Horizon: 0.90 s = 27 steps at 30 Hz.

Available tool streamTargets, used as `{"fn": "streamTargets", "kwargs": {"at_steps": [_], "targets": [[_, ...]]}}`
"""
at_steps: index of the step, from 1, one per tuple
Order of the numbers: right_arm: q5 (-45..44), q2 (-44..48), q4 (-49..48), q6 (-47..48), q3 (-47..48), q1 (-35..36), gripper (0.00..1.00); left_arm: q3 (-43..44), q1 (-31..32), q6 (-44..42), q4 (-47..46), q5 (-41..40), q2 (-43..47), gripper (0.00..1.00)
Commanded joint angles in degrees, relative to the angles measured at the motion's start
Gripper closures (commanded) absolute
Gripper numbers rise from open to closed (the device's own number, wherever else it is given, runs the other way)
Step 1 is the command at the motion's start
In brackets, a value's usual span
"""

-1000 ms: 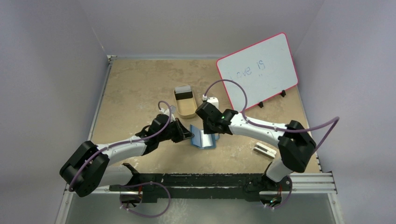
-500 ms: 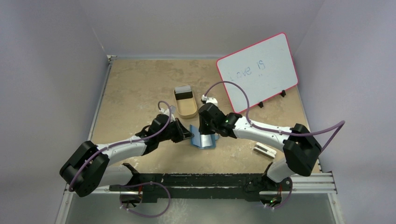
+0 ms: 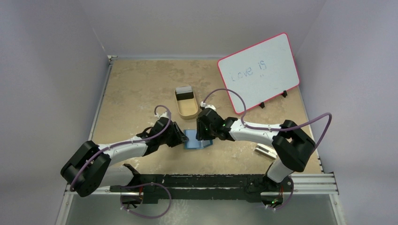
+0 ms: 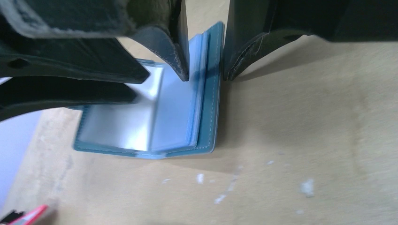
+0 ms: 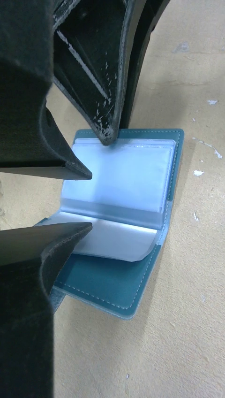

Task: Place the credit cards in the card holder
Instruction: Open the card holder at the center of the board, then pick up the credit card from the storage box.

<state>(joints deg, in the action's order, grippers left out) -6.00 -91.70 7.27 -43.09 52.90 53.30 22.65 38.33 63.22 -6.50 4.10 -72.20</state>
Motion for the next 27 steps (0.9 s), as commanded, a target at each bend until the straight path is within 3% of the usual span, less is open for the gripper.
{"fn": "streamTargets", "kwargs": {"at_steps": [1,12,16,20,25,27], "targets": [[-0.9,-0.6,0.0,-0.7,1.3,-0.1,0.59,3.3,-0.1,-1.5,7.7,-7.0,3.9,0.66],[-3.2,-0.9,1.4,-0.8,1.7,-0.1,0.55,18.2,-0.5,-10.5,25.5,-18.5,6.2,0.61],[-3.3,-0.8,0.8,-0.7,1.5,-0.1,0.54,27.2,-2.2,-16.9,30.8,-22.8,1.6,0.49],[-3.9,-1.7,0.7,0.0,1.8,-0.1,0.54,34.2,-7.1,-21.0,32.4,-23.0,-2.6,0.37],[-4.5,-1.9,0.2,0.3,1.4,-0.1,0.54,40.3,-14.8,-26.0,29.9,-19.1,-7.6,0.32],[-4.6,-1.6,-0.1,0.3,1.1,-0.1,0.53,43.4,-15.5,-32.3,29.7,-18.0,-10.8,0.32]]}}
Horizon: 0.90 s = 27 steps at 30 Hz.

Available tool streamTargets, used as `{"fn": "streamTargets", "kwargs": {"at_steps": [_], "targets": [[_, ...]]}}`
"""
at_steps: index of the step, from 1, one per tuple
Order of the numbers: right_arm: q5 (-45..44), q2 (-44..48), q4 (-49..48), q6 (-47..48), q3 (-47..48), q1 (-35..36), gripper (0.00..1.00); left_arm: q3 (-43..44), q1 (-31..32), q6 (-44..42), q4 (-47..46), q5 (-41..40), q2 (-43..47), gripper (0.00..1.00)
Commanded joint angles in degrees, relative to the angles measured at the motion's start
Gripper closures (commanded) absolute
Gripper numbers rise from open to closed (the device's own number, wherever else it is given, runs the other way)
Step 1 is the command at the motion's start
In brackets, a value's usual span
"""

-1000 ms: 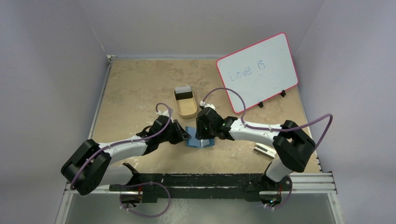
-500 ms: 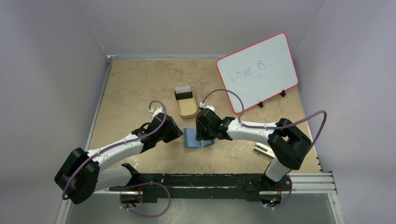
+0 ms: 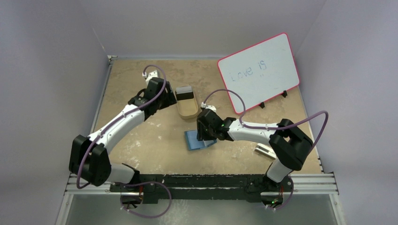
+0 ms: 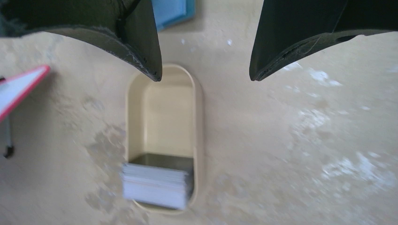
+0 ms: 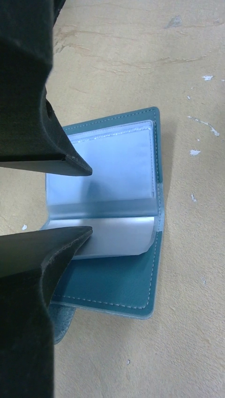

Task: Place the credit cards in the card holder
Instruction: Pick up the credit card from the storage box.

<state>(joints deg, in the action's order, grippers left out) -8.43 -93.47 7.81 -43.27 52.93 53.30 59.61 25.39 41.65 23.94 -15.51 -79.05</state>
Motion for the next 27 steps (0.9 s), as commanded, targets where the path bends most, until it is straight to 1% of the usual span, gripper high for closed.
{"fn": "streamTargets", "kwargs": {"at_steps": [1,3,6,8,9,11,13,17,21,27], "targets": [[-2.1,0.3,-0.6,0.4,1.0,-0.1,0.53,8.0,-2.6,-15.0,-0.4,2.5,-5.7,0.31],[-2.2,0.5,-0.8,0.5,0.8,-0.1,0.53,9.8,-2.7,-25.7,-1.2,6.2,-8.2,0.30],[-2.4,0.3,-1.0,0.6,0.8,-0.1,0.53,10.3,-2.7,-34.6,-4.3,7.6,-9.5,0.29],[-2.5,0.1,-1.4,0.5,0.7,-0.1,0.52,9.5,-2.6,-43.6,-7.8,13.4,-10.1,0.28],[-2.5,0.0,-1.7,0.6,0.7,-0.1,0.52,8.8,-2.4,-46.0,-10.0,14.2,-10.2,0.27],[-2.4,-0.3,-2.0,0.8,0.8,-0.1,0.52,9.0,-2.6,-49.9,-12.5,13.7,-11.4,0.26],[-2.4,-0.5,-1.6,0.8,1.0,-0.1,0.52,11.6,-2.6,-52.9,-11.5,13.9,-14.6,0.25],[-2.0,0.3,-0.9,0.8,1.1,0.0,0.52,17.6,-2.7,-61.5,-7.1,20.5,-22.6,0.30],[-1.9,0.8,-0.2,0.5,1.3,-0.1,0.52,20.4,-2.7,-66.9,-7.5,23.0,-27.2,0.29],[-2.3,0.2,0.3,0.4,1.7,-0.1,0.52,23.2,-2.8,-70.5,-10.8,19.5,-33.0,0.28]]}}
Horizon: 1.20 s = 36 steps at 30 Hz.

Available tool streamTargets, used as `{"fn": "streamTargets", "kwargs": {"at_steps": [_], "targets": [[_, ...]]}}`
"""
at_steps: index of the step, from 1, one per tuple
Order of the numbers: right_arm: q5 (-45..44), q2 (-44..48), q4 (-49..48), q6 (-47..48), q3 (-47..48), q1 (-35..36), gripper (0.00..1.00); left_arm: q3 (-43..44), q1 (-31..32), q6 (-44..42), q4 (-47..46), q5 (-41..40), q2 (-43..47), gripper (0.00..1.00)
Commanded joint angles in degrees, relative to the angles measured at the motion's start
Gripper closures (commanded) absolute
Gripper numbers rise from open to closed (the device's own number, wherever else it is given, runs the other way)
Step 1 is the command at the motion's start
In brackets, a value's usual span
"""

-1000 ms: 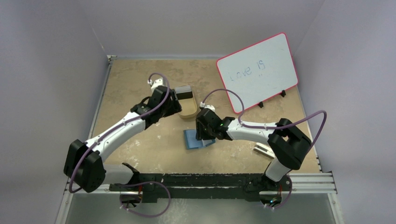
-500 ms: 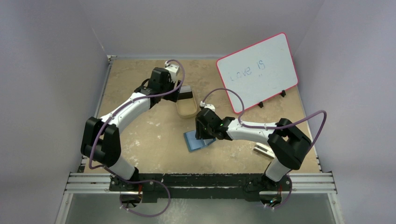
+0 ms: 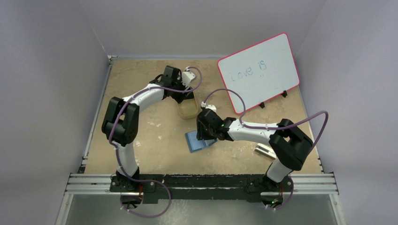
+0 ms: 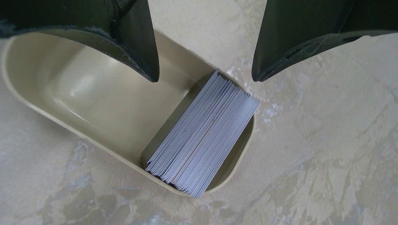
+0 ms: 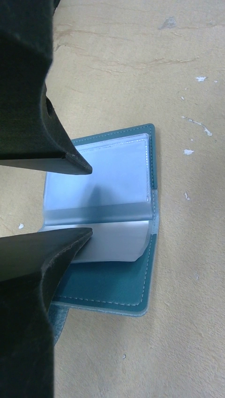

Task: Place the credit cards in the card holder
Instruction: Pick up the credit card from the storage box.

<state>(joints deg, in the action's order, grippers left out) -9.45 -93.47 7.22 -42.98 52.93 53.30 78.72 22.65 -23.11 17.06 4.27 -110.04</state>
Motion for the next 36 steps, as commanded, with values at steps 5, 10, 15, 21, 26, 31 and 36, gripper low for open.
{"fn": "streamTargets", "kwargs": {"at_steps": [5,10,15,21,26,31,36], "targets": [[-1.5,0.2,1.7,0.2,2.0,-0.1,0.52,5.7,0.0,-8.6,-3.7,-3.3,-4.7,0.28],[-1.4,-0.2,1.9,0.1,2.1,-0.1,0.52,5.0,0.1,-9.0,-5.9,-6.0,-5.1,0.29],[-1.3,-0.8,1.2,0.3,2.0,-0.1,0.52,4.6,0.0,-8.5,-7.3,-7.3,-4.4,0.31],[-0.7,-0.8,1.1,0.4,2.0,0.0,0.52,4.7,0.0,-8.7,-8.2,-8.0,-3.1,0.33],[-0.5,-0.8,0.6,0.3,1.8,-0.1,0.52,4.9,0.1,-9.1,-7.7,-7.8,-3.0,0.37],[-0.3,-0.5,0.9,0.4,1.8,-0.1,0.52,5.2,0.1,-10.2,-5.3,-6.8,-3.4,0.44],[-0.2,-0.8,0.6,0.5,2.0,-0.1,0.52,5.1,0.1,-10.4,-5.2,-6.9,-2.8,0.50]]}}
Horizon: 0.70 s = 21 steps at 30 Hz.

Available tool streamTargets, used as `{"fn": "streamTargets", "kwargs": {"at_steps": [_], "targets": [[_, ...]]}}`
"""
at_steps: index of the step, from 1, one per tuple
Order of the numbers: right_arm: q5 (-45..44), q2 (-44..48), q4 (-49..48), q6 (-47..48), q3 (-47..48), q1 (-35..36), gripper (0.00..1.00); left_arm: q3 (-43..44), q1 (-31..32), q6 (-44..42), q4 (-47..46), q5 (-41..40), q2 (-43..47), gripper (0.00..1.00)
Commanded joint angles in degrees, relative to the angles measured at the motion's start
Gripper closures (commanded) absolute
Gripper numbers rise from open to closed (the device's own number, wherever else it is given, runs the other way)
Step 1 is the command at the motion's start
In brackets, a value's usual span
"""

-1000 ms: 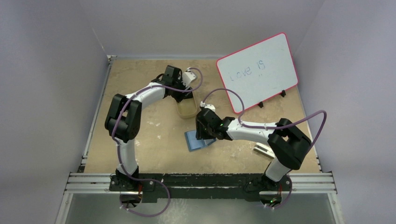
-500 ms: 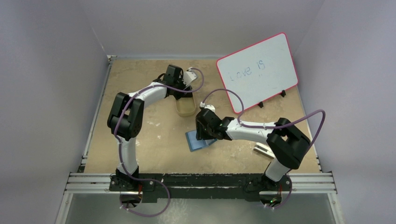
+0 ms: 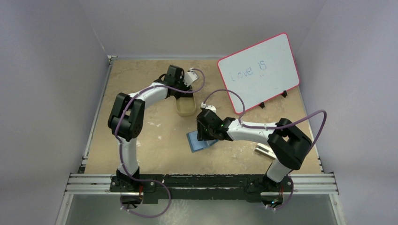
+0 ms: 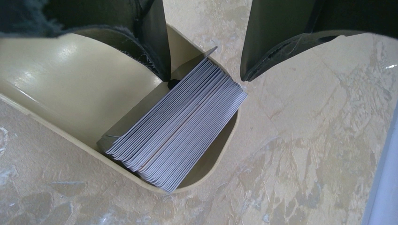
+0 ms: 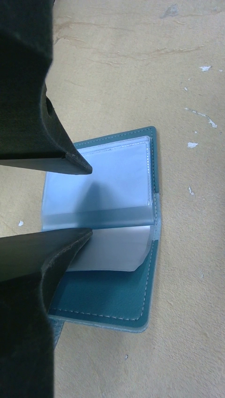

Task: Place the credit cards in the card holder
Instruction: Pick up the credit card from the storage box.

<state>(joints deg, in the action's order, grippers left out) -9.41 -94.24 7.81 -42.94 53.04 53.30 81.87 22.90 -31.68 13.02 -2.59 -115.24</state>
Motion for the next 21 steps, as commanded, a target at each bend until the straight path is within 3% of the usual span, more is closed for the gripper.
{"fn": "streamTargets", "kwargs": {"at_steps": [1,21], "targets": [[-0.3,-0.1,-0.1,0.5,1.7,-0.1,0.52,2.0,-0.2,-1.9,-1.0,-0.1,2.5,0.51],[-0.4,-0.4,-0.3,0.3,1.7,-0.1,0.51,3.0,-0.1,-2.1,-0.4,-0.6,3.6,0.60]]}}
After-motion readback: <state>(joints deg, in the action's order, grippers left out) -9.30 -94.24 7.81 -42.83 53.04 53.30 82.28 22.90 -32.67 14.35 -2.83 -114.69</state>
